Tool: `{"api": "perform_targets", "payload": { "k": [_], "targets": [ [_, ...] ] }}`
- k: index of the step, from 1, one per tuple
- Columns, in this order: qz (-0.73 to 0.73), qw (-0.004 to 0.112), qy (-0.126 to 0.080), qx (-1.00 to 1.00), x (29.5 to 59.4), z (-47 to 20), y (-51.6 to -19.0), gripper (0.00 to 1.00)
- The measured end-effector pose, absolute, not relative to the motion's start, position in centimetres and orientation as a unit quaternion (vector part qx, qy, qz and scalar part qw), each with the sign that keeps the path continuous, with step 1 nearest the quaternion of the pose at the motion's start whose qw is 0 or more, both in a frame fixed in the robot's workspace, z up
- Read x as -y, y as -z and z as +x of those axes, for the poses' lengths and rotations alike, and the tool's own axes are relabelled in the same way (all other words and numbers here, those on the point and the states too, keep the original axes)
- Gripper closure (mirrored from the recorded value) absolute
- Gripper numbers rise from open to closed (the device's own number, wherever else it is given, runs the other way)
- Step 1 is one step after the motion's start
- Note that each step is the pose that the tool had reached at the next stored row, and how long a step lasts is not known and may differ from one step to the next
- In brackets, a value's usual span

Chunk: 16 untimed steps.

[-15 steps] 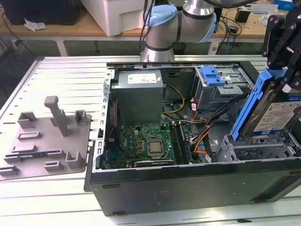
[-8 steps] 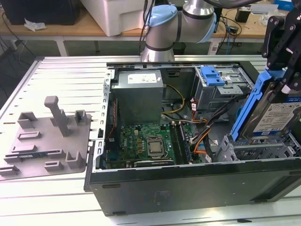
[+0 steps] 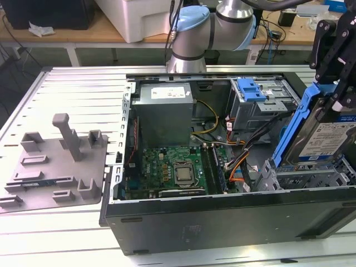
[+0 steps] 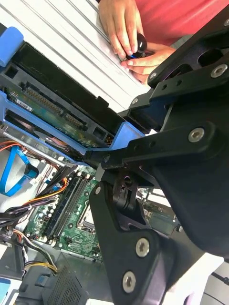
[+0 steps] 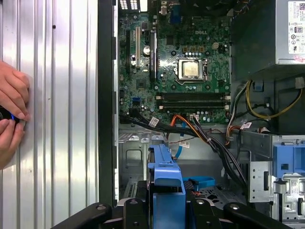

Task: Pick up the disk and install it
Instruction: 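Insert the disk into the insertion slot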

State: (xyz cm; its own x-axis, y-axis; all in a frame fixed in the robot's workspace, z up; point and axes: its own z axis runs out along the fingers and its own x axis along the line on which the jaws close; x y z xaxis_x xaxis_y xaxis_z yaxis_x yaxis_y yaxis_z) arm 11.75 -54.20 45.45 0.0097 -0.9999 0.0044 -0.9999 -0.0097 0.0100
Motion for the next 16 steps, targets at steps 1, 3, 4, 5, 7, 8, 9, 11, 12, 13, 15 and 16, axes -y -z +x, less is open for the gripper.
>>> {"api": "perform_targets", "payload": {
  "k": [1,3,4,5,7,8,9,11,12,13,15,16],
  "targets": [
    [0.711,0.005,0.002,0.703,54.20,11.74,-45.45,0.63],
    [0.712,0.006,0.001,0.702,54.20,11.69,-45.45,0.63],
    [0.712,0.006,0.001,0.702,54.20,11.68,-45.45,0.63],
    [0.713,0.007,0.000,0.701,54.19,11.67,-45.46,0.63],
    [0.714,0.007,0.000,0.700,54.20,11.56,-45.45,0.63],
    [0.714,0.007,0.000,0.700,54.20,11.52,-45.44,0.63],
    [0.714,0.007,0.000,0.700,54.19,11.51,-45.42,0.63],
    [0.714,0.007,0.000,0.700,54.20,11.50,-45.36,0.63],
    [0.714,0.007,0.000,0.700,54.19,11.50,-45.33,0.63],
    [0.714,0.007,0.000,0.700,54.19,11.50,-45.32,0.63],
    [0.714,0.007,0.000,0.700,54.15,11.50,-45.31,0.63],
    [0.714,0.007,0.000,0.700,54.14,11.50,-45.30,0.63]
  ]
}}
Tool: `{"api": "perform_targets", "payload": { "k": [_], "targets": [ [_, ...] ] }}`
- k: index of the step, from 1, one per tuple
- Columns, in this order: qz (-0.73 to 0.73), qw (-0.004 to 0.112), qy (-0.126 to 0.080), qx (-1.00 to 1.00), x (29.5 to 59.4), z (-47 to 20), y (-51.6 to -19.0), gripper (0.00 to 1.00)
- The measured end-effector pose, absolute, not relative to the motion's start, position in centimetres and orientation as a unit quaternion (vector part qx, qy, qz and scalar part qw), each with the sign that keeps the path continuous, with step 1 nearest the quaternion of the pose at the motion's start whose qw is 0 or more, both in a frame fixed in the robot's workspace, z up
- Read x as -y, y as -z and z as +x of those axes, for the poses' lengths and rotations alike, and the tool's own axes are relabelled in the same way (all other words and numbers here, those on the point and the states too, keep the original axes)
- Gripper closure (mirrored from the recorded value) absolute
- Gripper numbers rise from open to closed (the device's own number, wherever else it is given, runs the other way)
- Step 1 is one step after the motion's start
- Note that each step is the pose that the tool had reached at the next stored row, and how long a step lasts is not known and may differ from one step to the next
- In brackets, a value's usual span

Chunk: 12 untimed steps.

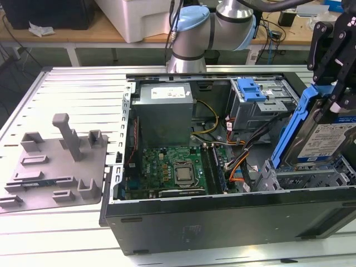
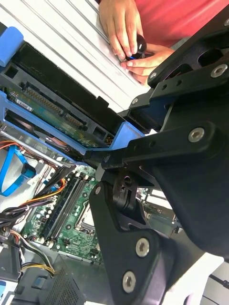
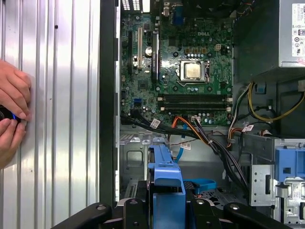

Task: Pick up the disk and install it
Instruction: 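Insert the disk into the insertion slot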

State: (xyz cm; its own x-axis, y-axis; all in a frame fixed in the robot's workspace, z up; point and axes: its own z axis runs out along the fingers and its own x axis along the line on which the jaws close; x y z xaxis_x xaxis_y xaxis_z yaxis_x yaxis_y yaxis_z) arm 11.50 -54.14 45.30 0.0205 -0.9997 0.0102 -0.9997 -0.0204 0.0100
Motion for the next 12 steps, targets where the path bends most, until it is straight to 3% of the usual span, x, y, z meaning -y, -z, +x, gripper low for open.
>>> {"api": "perform_targets", "payload": {
  "k": [12],
  "targets": [
    [0.714,0.009,0.002,0.700,54.08,11.70,-45.21,0.63]
  ]
}}
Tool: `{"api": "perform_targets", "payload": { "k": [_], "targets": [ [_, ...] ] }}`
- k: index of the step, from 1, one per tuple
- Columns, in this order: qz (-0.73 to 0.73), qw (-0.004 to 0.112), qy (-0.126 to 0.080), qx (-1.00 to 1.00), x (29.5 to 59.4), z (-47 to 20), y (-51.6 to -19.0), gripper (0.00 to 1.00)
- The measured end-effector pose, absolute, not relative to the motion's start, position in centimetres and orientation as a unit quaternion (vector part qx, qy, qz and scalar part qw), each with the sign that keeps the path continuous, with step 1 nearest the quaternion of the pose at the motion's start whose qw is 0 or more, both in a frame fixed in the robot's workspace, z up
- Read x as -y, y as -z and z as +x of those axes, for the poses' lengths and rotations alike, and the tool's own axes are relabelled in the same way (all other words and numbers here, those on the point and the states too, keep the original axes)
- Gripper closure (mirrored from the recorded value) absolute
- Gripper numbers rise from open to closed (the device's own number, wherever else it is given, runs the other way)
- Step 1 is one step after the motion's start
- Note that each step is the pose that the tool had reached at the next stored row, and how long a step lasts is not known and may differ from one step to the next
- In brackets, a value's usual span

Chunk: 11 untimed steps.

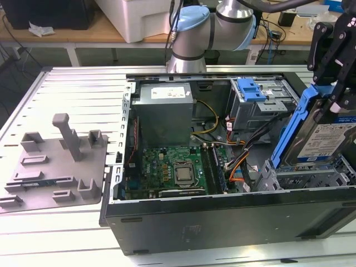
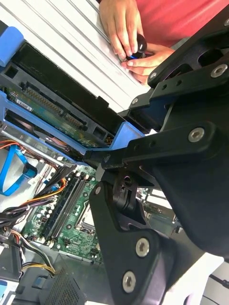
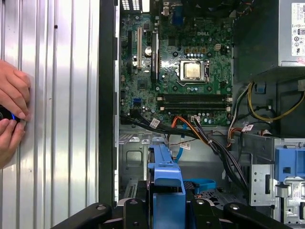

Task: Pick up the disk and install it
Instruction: 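Insert the disk into the insertion slot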

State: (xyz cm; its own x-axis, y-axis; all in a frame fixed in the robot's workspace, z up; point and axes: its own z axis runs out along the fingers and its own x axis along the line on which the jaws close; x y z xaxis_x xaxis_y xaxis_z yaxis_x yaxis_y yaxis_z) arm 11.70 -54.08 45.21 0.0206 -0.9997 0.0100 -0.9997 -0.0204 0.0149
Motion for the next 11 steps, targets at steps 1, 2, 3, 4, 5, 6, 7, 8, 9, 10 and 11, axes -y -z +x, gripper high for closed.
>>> {"api": "perform_targets", "payload": {
  "k": [1,2,3,4,5,6,7,8,9,10,11],
  "targets": [
    [0.714,0.009,0.002,0.700,54.09,11.71,-45.21,0.63],
    [0.714,0.009,0.002,0.700,54.09,11.72,-45.20,0.63],
    [0.714,0.010,0.003,0.700,54.08,11.73,-45.19,0.63],
    [0.714,0.010,0.003,0.700,54.08,11.74,-45.20,0.63],
    [0.714,0.010,0.004,0.700,54.08,11.74,-45.19,0.63],
    [0.714,0.009,0.004,0.700,54.08,11.75,-45.19,0.63],
    [0.714,0.009,0.004,0.700,54.08,11.76,-45.19,0.63],
    [0.714,0.008,0.005,0.700,54.08,11.77,-45.18,0.63],
    [0.714,0.008,0.006,0.700,54.07,11.82,-45.16,0.63],
    [0.714,0.008,0.006,0.700,54.08,11.90,-45.16,0.63],
    [0.714,0.008,0.007,0.700,54.07,11.96,-45.16,0.63]
  ]
}}
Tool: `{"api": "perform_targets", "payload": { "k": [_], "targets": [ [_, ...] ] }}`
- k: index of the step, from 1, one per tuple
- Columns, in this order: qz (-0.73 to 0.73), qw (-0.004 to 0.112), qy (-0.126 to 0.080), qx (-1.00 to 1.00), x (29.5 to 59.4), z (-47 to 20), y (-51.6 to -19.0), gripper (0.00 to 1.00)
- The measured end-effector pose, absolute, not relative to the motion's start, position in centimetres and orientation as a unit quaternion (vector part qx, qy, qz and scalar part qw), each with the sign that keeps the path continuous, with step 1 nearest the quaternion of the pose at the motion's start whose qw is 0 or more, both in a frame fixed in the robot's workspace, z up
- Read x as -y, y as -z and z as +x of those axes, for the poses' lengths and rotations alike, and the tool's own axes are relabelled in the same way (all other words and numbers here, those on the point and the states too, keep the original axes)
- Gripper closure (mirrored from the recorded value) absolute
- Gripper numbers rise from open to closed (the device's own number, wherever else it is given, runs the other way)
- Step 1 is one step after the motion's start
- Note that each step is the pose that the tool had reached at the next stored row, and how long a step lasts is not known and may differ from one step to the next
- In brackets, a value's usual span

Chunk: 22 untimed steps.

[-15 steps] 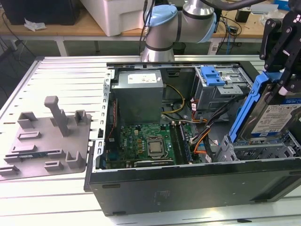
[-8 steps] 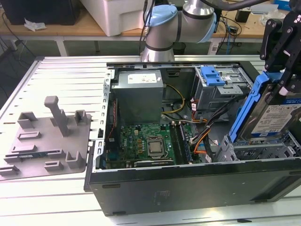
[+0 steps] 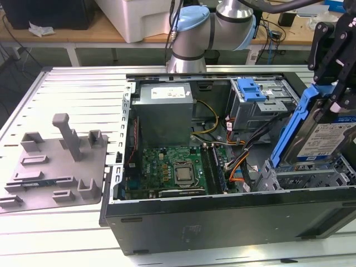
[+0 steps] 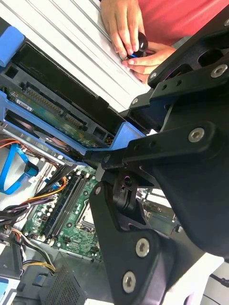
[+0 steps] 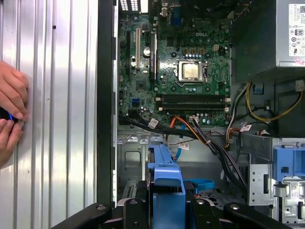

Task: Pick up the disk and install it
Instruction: 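Insert the disk into the insertion slot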

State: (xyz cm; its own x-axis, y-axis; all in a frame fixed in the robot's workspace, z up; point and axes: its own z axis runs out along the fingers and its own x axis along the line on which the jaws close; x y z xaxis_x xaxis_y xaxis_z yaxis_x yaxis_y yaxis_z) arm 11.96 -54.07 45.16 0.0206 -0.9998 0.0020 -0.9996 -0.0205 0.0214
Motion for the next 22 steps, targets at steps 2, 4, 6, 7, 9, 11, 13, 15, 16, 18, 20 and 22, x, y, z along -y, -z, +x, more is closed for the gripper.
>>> {"api": "perform_targets", "payload": {
  "k": [2,4,6,7,9,11,13,15,16,18,20,22],
  "targets": [
    [0.714,0.009,0.007,0.700,54.07,12.02,-45.15,0.63],
    [0.714,0.009,0.007,0.700,54.08,12.05,-45.13,0.63],
    [0.714,0.009,0.008,0.700,54.08,12.07,-45.08,0.63],
    [0.714,0.009,0.008,0.700,54.08,12.07,-45.06,0.63],
    [0.714,0.009,0.008,0.700,54.08,12.08,-45.00,0.63],
    [0.714,0.009,0.008,0.700,54.07,12.08,-44.97,0.63],
    [0.714,0.009,0.008,0.700,54.07,12.08,-44.95,0.63],
    [0.713,0.009,0.008,0.701,54.07,12.08,-44.94,0.63],
    [0.713,0.009,0.008,0.701,54.07,12.08,-44.93,0.63],
    [0.713,0.009,0.008,0.701,54.07,12.08,-44.91,0.63],
    [0.712,0.009,0.008,0.702,54.07,12.08,-44.89,0.63],
    [0.712,0.009,0.008,0.702,54.07,12.08,-44.87,0.63]
  ]
}}
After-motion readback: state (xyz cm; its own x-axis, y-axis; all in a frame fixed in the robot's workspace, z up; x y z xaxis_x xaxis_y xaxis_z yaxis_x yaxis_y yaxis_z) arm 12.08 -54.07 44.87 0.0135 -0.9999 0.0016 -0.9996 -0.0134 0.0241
